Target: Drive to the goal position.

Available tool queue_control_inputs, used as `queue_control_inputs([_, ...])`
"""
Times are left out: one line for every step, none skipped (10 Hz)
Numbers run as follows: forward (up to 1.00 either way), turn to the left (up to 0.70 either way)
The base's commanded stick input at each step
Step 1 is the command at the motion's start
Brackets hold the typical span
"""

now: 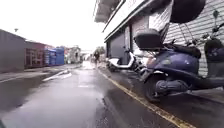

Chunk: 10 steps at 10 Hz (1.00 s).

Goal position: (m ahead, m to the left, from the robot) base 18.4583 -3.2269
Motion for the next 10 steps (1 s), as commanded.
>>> queue_control_inputs([0.03,0.01])
queue_control_inputs([0.03,0.01])
queue_control_inputs([0.03,0.01])
queue_control_inputs([0.03,0.01])
queue_control_inputs([0.03,0.01])
queue_control_inputs([0.03,0.01])
queue_control_inputs([0.03,0.01])
queue_control_inputs([0.03,0.01])
queue_control_inputs([0.03,0.01])
queue_control_inputs([0.03,0.01])
